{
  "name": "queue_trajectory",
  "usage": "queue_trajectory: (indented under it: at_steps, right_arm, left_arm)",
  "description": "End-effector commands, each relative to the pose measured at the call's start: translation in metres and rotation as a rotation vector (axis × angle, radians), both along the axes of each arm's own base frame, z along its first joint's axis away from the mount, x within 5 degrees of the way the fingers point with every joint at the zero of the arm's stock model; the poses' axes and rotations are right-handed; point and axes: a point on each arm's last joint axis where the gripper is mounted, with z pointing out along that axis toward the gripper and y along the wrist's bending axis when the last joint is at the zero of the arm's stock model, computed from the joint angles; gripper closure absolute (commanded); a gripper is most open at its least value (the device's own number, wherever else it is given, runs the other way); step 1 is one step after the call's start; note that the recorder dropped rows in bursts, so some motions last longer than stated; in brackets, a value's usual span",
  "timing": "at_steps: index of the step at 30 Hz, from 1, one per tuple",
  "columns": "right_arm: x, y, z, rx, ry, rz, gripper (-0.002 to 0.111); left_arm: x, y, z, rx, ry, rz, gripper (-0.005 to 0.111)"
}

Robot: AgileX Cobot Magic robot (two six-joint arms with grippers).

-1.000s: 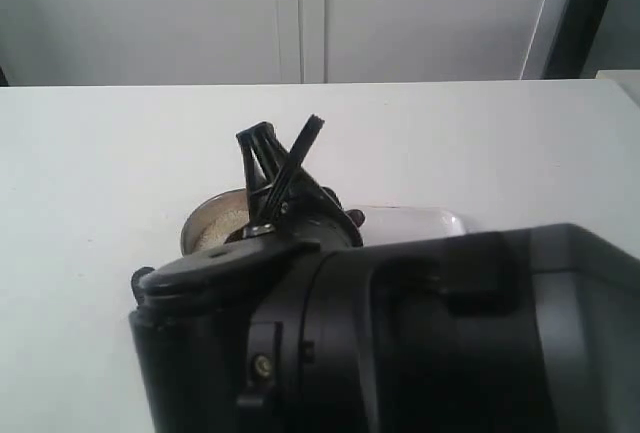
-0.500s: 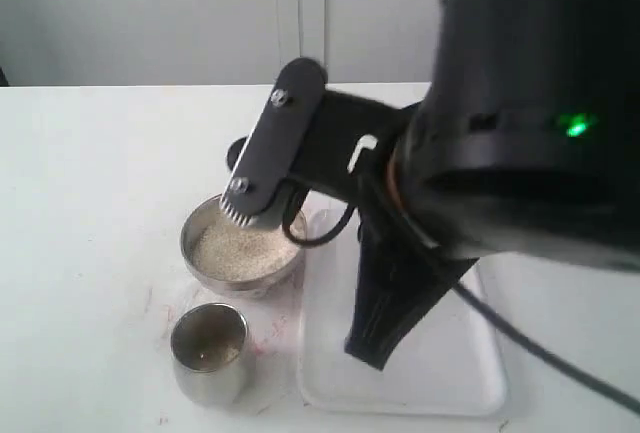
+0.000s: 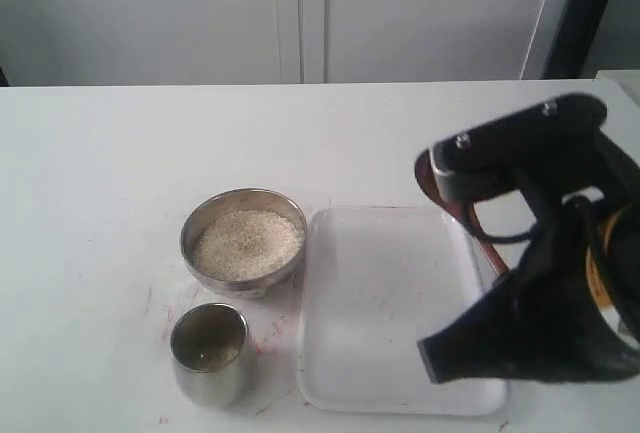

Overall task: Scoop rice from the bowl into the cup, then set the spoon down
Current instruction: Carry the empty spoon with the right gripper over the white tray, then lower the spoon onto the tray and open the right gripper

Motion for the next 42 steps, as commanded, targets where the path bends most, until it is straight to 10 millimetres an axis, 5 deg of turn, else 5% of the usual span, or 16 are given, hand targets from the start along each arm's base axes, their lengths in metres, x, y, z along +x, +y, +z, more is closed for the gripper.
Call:
queue_trajectory:
  at_steps: [1, 10, 19, 30, 42]
  right_arm:
    - [-0.012, 0.001, -0.023, 0.082, 0.118, -0.053, 0.108]
    - [0.003, 0.01, -0.024, 0.238, 0.033, -0.075, 0.108]
    - [0.08, 0.0, -0.017, 0.155, 0.015, -0.196, 0.108]
    - [0.123, 0.025, -0.099, 0.109, 0.292, -0.236, 0.108]
    - [0.142, 0.039, -0.139, 0.17, 0.279, -0.293, 0.108]
  left_arm:
    - [-0.001, 0.0, -0.007, -0.005, 0.059, -0.006, 0.092]
    - [-0.001, 0.0, -0.007, -0.005, 0.059, -0.006, 0.092]
    - [-0.001, 0.0, -0.007, -0.005, 0.059, -0.006, 0.092]
    - [-0.001, 0.0, -0.007, -0.005, 0.059, -0.006, 0.092]
    - [-0.001, 0.0, -0.007, -0.005, 0.059, -0.006, 0.092]
